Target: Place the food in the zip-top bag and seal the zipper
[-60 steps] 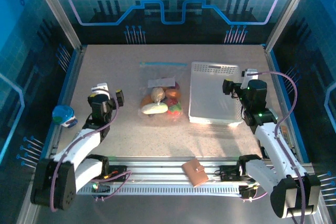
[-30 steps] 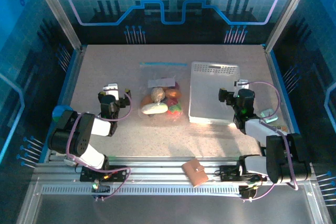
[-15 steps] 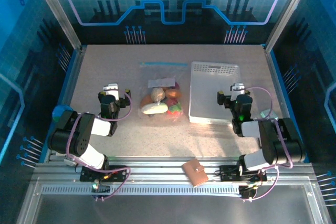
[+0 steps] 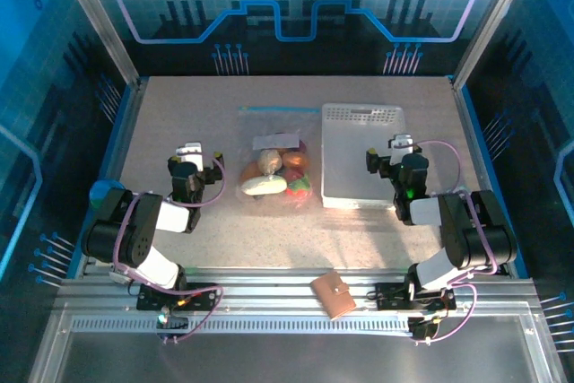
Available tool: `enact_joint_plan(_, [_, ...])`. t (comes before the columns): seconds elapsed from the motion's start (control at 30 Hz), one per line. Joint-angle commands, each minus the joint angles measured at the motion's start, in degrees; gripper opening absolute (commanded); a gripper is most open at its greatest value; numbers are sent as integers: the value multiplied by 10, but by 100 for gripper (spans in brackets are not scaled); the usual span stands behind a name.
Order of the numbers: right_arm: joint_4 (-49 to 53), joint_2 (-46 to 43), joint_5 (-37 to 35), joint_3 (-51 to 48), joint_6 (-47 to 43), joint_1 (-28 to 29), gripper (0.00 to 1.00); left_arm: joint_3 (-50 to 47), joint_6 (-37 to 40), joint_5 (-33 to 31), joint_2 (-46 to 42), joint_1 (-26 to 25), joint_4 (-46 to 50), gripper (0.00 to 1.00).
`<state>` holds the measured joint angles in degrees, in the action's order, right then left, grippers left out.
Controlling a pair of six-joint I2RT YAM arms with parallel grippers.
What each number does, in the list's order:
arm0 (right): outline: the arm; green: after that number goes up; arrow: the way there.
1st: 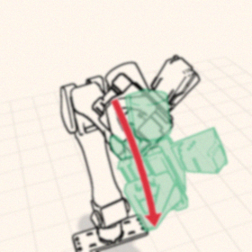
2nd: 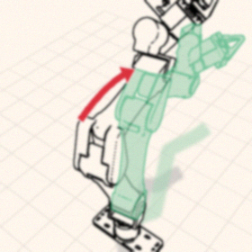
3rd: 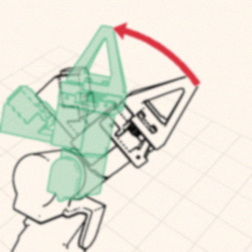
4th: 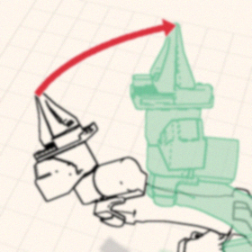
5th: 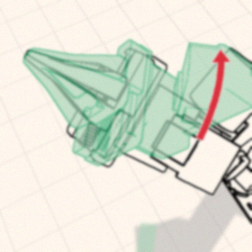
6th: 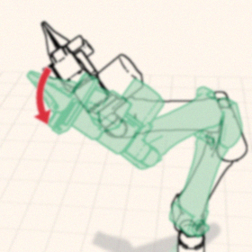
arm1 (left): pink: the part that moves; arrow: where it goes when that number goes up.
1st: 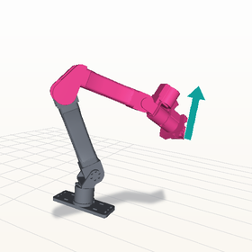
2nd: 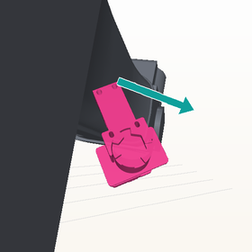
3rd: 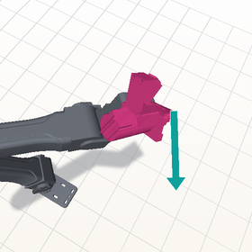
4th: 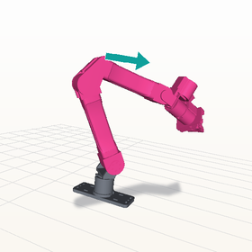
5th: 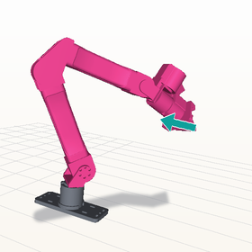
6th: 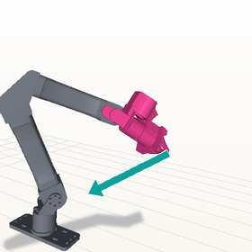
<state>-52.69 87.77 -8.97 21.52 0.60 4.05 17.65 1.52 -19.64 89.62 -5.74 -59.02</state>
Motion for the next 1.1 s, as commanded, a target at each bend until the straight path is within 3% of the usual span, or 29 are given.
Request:
enact_joint_plan(0.0, [6, 5, -5, 6, 4, 0, 100, 13, 3, 8, 1, 0, -10, 99])
enact_joint_plan(1.07, [2, 5, -19, 5, 0, 6, 100, 14, 2, 9, 1, 0, -7, 99])
